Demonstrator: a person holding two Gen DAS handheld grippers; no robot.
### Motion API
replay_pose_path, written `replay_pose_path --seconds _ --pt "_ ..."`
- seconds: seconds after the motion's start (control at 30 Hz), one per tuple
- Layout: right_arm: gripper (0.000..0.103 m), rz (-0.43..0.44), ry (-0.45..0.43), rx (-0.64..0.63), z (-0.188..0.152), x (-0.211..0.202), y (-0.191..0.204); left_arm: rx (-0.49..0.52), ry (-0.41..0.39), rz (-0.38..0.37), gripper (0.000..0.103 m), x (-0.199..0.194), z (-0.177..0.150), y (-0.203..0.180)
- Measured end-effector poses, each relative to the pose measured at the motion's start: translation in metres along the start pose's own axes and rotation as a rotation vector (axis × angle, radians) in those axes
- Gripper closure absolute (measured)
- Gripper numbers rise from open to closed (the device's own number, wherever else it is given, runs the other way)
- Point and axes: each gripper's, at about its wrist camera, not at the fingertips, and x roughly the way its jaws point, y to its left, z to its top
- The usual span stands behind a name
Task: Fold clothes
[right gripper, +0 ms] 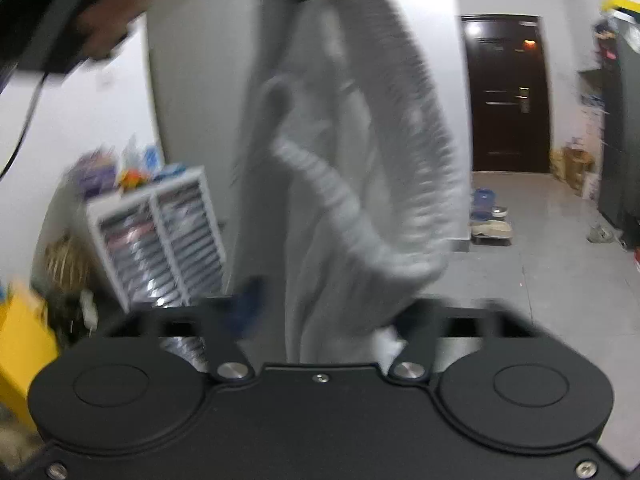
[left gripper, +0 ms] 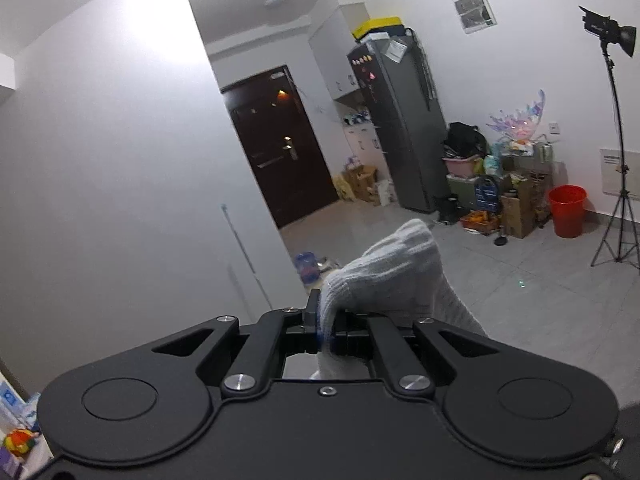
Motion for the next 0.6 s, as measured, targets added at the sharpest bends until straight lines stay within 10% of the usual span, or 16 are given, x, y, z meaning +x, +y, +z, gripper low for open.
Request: replay_pose_path --seconds 0.3,0.43,0.6 --pt "0.083 0.174 -0.037 0.104 0.058 0.039 0.031 0.077 0.027 0.231 0.100 0.042 0.011 0.072" --pt "0.083 0.149 -0.152 0.215 0.102 0.075 0.006 0.204 -0.076 0.170 0.100 0.124 0.077 0.052" --pt "0.083 -0.013 -0.246 0.360 0.121 0.082 -0.078 0.337 -0.234 -0.111 0.100 0.246 0.149 -0.089"
